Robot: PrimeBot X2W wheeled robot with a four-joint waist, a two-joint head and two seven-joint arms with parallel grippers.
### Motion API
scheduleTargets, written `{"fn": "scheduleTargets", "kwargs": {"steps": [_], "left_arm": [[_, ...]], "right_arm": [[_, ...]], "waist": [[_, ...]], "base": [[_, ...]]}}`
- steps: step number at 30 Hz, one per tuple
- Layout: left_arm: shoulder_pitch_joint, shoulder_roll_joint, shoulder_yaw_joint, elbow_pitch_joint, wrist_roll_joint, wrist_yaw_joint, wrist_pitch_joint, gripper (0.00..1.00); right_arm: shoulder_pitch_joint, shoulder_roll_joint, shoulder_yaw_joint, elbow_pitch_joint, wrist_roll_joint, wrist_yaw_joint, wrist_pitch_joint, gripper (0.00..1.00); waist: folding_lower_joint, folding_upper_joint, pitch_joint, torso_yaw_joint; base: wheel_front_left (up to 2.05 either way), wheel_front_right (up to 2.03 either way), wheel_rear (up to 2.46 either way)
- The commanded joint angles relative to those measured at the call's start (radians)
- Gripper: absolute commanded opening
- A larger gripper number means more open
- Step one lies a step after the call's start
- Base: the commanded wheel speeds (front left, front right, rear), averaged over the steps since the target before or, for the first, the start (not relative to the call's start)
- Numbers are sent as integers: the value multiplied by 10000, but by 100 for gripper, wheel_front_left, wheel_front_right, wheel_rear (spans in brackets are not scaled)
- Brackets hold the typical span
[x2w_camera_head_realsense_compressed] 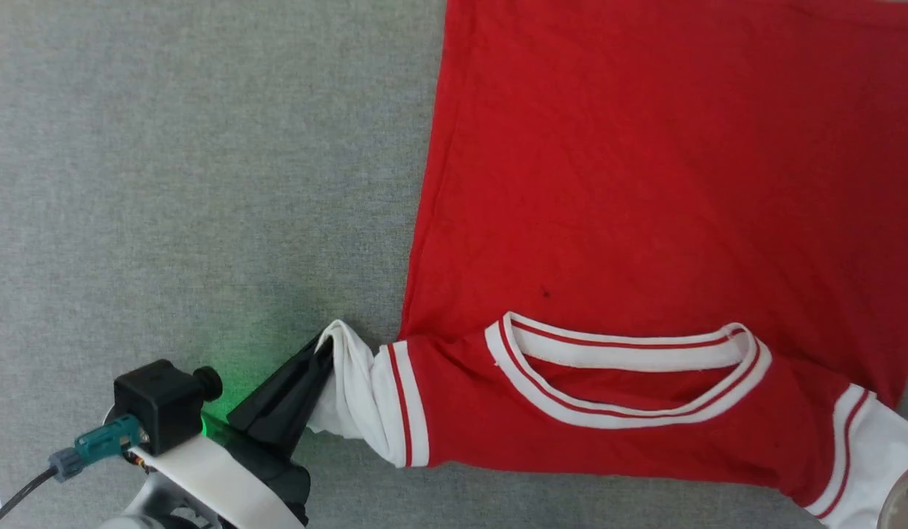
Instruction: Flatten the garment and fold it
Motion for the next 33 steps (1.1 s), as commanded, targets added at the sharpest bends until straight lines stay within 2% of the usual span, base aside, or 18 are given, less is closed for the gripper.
{"fn": "scheduleTargets", "kwargs": {"steps": [1, 5, 6, 7, 8, 9, 15, 20, 27, 33], "left_arm": [[-192, -9, 14, 67, 93, -85, -70, 0], [-249, -11, 14, 103, 97, -113, -99, 0], [-266, -14, 11, 114, 98, -122, -109, 0], [-283, -15, 9, 122, 100, -131, -120, 0], [-299, -17, 8, 131, 101, -139, -128, 0], [-317, -20, 5, 142, 99, -145, -134, 0], [-420, -36, -6, 247, 61, -179, -137, 0], [-464, -73, -55, 347, 69, -211, -184, 0], [-365, -162, -154, 501, 60, -168, -247, 0], [-113, -173, -178, 606, 162, -6, -385, 0]], "right_arm": [[-212, 9, -81, 27, -107, -7, -15, 100], [-272, 28, -177, 99, -175, -7, 19, 100], [-285, 44, -208, 122, -177, -7, 32, 94], [-288, 56, -218, 151, -185, -7, 66, 47], [-283, 66, -217, 182, -191, -7, 111, 31], [-282, 69, -205, 194, -188, -7, 130, 0], [-248, -39, -52, 226, -132, -7, -117, 0], [-185, -171, 197, 287, 16, -7, -770, 0], [256, -282, 481, 43, 648, -7, -1829, 0], [1562, -497, 388, -836, 1411, -7, -2288, 0]], "waist": [[-1, 0, 295, 90], [-1, 0, 402, 134], [-1, 0, 427, 145], [-1, 0, 453, 154], [-1, 0, 476, 161], [-1, 0, 493, 165], [-1, 0, 454, 149], [-1, 0, 159, 80], [-1, 0, -771, -89], [-1, 0, -1805, -329]], "base": [[0, 0, 0], [0, 0, 0], [0, 0, 0], [0, 0, 0], [0, 0, 0], [0, 0, 0], [0, 0, 0], [0, 0, 0], [0, 0, 0], [0, 0, 0]]}}
